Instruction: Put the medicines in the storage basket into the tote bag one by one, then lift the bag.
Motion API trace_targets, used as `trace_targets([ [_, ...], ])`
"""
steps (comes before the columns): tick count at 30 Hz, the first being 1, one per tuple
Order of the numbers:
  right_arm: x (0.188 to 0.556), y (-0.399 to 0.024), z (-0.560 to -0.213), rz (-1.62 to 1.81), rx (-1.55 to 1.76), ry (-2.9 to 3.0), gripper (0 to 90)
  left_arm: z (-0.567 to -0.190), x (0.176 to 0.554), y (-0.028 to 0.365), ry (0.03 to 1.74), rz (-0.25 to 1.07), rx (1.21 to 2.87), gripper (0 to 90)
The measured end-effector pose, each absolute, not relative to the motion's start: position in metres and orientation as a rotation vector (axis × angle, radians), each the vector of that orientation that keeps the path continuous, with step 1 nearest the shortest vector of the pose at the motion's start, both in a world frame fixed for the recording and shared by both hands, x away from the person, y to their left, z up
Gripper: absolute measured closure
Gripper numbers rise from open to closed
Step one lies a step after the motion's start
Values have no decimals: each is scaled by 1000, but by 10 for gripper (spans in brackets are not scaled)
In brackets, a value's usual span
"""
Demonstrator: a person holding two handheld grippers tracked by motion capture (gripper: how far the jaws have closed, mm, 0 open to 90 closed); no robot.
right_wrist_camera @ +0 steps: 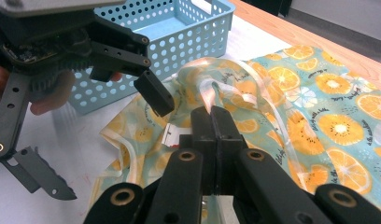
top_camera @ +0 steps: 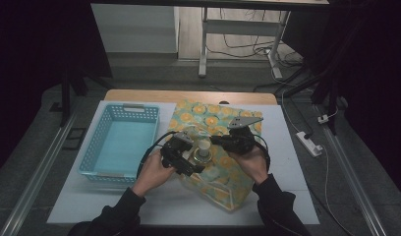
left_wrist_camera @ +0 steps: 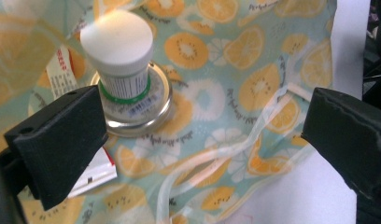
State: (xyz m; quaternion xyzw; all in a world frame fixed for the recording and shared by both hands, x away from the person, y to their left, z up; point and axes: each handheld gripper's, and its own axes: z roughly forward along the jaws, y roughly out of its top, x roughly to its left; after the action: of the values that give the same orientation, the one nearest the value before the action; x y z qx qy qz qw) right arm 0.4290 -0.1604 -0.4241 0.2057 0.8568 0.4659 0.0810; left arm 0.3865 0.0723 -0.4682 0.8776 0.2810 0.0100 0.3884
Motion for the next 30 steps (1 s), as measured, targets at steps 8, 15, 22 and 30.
trace_targets([
  [8,429,-160,-424,1390,613,2563,900,-478,377,72,707,14,2262,0],
  [15,428,-160,-425,1385,609,2569,900,-487,372,69,690,47,2314,0],
  [22,427,-158,-426,1384,603,2574,900,-495,372,65,698,41,2338,0],
  [30,427,-158,-426,1381,603,2576,900,-505,373,57,707,20,2369,2],
])
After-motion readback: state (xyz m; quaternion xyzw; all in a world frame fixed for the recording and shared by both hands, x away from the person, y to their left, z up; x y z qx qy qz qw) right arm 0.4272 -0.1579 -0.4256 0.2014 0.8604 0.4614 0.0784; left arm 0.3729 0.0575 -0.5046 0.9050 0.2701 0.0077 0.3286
